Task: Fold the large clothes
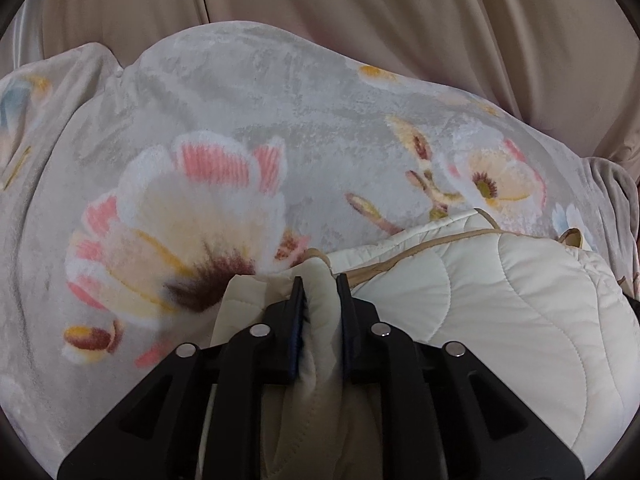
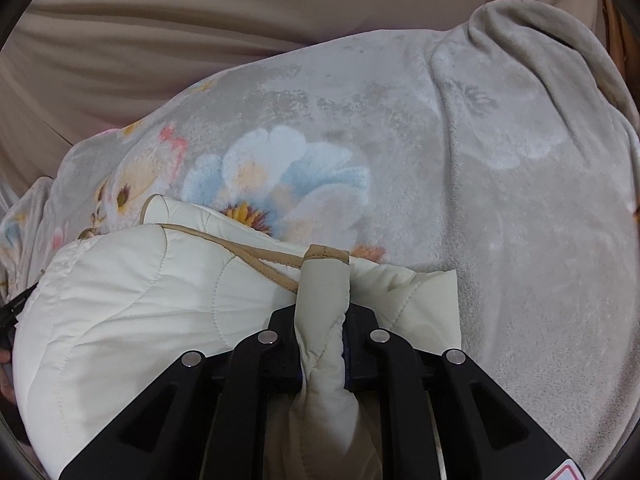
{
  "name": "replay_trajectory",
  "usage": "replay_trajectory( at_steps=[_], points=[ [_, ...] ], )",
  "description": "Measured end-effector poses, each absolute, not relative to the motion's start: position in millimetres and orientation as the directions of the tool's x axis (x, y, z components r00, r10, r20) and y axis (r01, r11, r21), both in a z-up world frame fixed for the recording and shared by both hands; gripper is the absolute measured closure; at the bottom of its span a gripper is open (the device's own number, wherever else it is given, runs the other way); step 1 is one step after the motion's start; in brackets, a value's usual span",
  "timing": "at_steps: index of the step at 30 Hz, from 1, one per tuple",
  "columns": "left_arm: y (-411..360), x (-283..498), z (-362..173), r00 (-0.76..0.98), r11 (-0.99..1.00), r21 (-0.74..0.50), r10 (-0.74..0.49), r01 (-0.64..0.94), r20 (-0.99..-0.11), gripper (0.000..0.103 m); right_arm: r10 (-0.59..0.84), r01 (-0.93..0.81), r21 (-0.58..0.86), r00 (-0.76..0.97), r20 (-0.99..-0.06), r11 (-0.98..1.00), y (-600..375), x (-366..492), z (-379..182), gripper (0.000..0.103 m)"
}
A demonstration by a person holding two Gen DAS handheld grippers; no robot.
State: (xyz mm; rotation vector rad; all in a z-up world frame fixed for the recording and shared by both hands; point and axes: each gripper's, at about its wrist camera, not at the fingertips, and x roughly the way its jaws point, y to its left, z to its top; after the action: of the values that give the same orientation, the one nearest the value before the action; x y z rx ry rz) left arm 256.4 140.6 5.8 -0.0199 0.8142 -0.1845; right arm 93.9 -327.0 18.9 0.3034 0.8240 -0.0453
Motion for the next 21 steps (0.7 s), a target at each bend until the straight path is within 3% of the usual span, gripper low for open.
replay_trajectory(
  at_steps=[3,6,8,11,13,17,21],
  points=[
    [147,241,30,0.727,0.988,-0.077,-0.149,0.131,-0.670,0.081,0.049,0.182,0.272,0.744,-0.666,0.945,-334,78,41,0.081],
    [148,201,77,0.796,0.981,-0.100,-0.192,0.165,-0.573,0.080,-0.005,0.158,0.252,0.857,-0.516,0.955,-318,36,90,0.079],
    [130,169,110,0.823,0.963,-0.099,-0.264,0.249,-0.503,0.068,0.096,0.016,0.235,0.885,-0.456,0.972,-281,20,119,0.079],
    [87,142,124,0.800,0.923,-0.083,-0.367,0.375,-0.474,0.053,0.278,-0.209,0.190,0.820,-0.501,0.959,-206,21,124,0.079],
    [52,139,106,0.744,0.894,-0.060,-0.405,0.444,-0.531,0.052,0.361,-0.319,0.177,0.746,-0.560,0.931,-158,25,105,0.080],
    [33,153,39,0.661,0.898,-0.013,-0.333,0.440,-0.672,0.053,0.312,-0.341,0.091,0.678,-0.665,0.936,-131,27,62,0.091],
    [76,147,25,0.706,0.925,0.027,-0.269,0.378,-0.655,0.054,0.231,-0.202,0.123,0.700,-0.676,0.972,-198,11,48,0.100]
  ],
)
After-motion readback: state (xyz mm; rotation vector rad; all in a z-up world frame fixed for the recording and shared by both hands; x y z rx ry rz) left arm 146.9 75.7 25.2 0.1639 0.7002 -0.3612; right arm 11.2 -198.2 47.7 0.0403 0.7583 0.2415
